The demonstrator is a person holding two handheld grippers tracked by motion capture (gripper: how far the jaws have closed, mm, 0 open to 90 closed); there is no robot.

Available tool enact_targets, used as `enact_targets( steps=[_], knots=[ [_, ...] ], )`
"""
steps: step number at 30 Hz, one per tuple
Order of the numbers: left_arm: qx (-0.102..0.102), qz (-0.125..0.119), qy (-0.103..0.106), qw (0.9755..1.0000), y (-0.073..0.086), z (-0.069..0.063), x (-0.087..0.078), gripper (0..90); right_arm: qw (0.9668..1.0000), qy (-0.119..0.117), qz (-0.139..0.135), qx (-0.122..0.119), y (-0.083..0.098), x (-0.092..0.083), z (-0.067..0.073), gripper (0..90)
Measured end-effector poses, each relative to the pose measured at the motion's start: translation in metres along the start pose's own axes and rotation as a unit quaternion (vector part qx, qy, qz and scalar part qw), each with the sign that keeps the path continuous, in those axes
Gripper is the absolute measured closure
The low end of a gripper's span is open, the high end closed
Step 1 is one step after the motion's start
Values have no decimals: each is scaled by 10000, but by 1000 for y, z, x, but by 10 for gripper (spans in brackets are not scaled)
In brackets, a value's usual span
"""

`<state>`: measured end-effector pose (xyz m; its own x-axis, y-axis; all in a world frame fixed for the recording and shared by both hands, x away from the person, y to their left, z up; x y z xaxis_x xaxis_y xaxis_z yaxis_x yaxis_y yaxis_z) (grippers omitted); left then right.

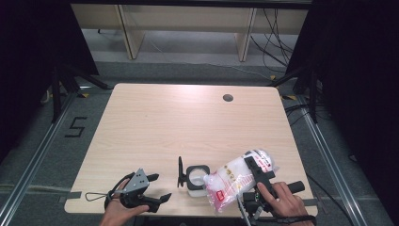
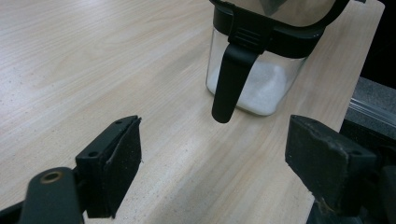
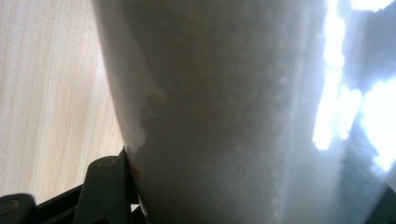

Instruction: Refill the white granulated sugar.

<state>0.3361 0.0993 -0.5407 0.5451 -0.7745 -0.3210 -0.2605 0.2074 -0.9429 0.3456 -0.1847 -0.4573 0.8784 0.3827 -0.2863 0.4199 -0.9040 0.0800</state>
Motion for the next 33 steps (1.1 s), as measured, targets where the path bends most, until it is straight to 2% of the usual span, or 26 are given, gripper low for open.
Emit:
enact_targets(
  steps=[2, 3, 4, 5, 6, 7, 8, 11, 12, 16, 17, 18, 20, 21, 22, 24, 25, 26, 27, 28, 29, 30, 31, 32, 33],
  knots=[
    [52, -40, 43, 10000, -1, 1, 0, 179, 9998, 54, -125, -140, -3, 3, -3, 405],
    [19, 21, 3, 10000, 0, 1, -1, 179, 9997, -98, 1, -214, -2, 1, -3, 405],
    [-106, -1, -47, 9999, 1, 0, -1, 179, 9998, -88, 13, -167, -2, 1, -2, 405],
    [-145, -29, -35, 9999, 0, -1, 0, 179, 9998, -25, -46, -214, -4, 3, -4, 405],
    [-117, -28, -15, 9999, 0, -1, 1, 179, 9993, 38, -132, -357, -5, 5, -5, 405],
    [-42, 3, -7, 10000, 1, 0, 0, 179, 9996, -28, -14, -263, -4, 4, -2, 405],
    [28, 33, 27, 10000, 1, 0, 0, 179, 9995, -33, -9, -316, -4, 4, -2, 405],
    [-15, 8, 4, 10000, 0, 0, 1, 179, 9994, 2, -50, -329, -6, 4, -2, 405],
    [-3, 13, 9, 10000, 1, 0, 0, 179, 9990, 39, -110, -422, -7, 5, -4, 405],
    [4, 31, 30, 10000, 1, -1, 0, 179, 9988, -6, -18, -495, -6, 3, -5, 406],
    [-68, 43, 26, 10000, 1, -2, 1, 179, 9987, -1, -9, -502, -6, 3, -5, 406],
    [-66, 9, 9, 10000, 1, -2, 1, 179, 9997, 72, 12, -238, -4, 1, -2, 406],
    [-99, 11, -9, 9999, 1, -2, 1, 179, 9995, 10, 25, -315, -4, 1, -3, 406],
    [-9, 50, 12, 10000, 1, -1, 0, 179, 9996, 47, 3, -267, -4, 3, -1, 406],
    [22, 25, 14, 10000, 1, 0, 0, 179, 9989, -17, -9, -468, -5, 4, -2, 407],
    [29, 40, -7, 10000, 1, 0, 0, 180, 9995, 3, -27, -312, -5, 4, 1, 407],
    [-53, 47, 10, 10000, 1, -1, 0, 179, 9993, 23, -29, -367, -6, 2, 0, 407],
    [-43, 55, 18, 10000, 1, -2, 0, 179, 9998, 50, -6, -171, -5, 2, 3, 407],
    [8, 71, 13, 10000, 1, -1, 0, 179, 9994, 58, -22, -328, -7, 2, 0, 407],
    [8, 79, 10, 10000, 1, -1, 0, 179, 9994, -46, 4, -355, -7, 2, 1, 408],
    [5, 48, 32, 10000, 1, -1, 1, 179, 9991, 26, -52, -419, -8, 3, -1, 408],
    [44, 109, 5, 9999, 2, 0, 0, 179, 9995, -59, 13, -308, -6, 2, 2, 408],
    [-33, 53, 5, 10000, 1, -1, 0, 179, 9993, -52, -28, -371, -7, 3, 0, 408],
    [21, 42, 11, 10000, 1, 0, 0, 179, 9995, 34, -78, -294, -6, 3, 0, 408],
    [8, 27, -16, 10000, 0, 0, 0, 179, 9992, -3, -77, -382, -6, 3, -3, 408]
  ],
)
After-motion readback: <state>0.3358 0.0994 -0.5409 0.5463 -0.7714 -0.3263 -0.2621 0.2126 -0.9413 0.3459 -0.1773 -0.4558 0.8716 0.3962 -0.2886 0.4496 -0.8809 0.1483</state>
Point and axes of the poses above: each handheld gripper's, and its own axes: x roughly forward along the jaws, y roughly out of its underside, z roughly to its left, the point moved 9 cm from there along x, roughly forward along the jaws, and after that the axes turned 12 degrees about -z, right-handed, at the moved point
